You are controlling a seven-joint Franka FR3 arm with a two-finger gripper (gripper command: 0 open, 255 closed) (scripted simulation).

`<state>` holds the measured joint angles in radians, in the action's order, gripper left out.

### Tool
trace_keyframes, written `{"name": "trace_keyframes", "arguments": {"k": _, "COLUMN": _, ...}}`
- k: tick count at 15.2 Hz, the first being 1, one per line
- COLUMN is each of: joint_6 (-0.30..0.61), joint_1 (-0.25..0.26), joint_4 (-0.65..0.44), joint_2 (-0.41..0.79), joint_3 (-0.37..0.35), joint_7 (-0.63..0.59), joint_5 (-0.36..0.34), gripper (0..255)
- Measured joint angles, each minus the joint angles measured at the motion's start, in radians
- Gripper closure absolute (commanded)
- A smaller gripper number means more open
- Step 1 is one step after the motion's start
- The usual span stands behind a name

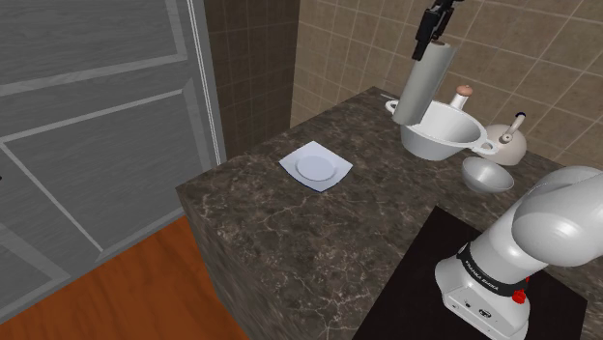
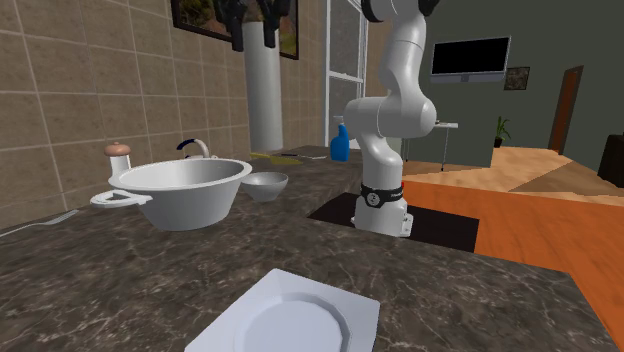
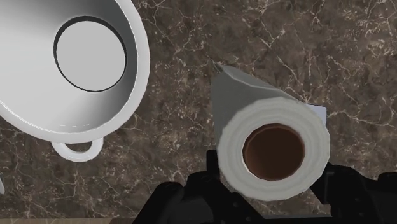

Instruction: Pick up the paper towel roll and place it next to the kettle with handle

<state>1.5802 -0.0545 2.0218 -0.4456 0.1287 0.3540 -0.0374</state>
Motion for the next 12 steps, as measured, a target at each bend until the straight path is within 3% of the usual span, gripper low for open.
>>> {"name": "trace_keyframes", "arguments": {"k": 12, "joint_6": -0.155, "joint_1": 0.0, "joint_4": -0.196, "joint_2": 0.041, "joint_3": 0.005, "joint_7": 0.012, "joint_5": 0.002, "gripper": 255}}
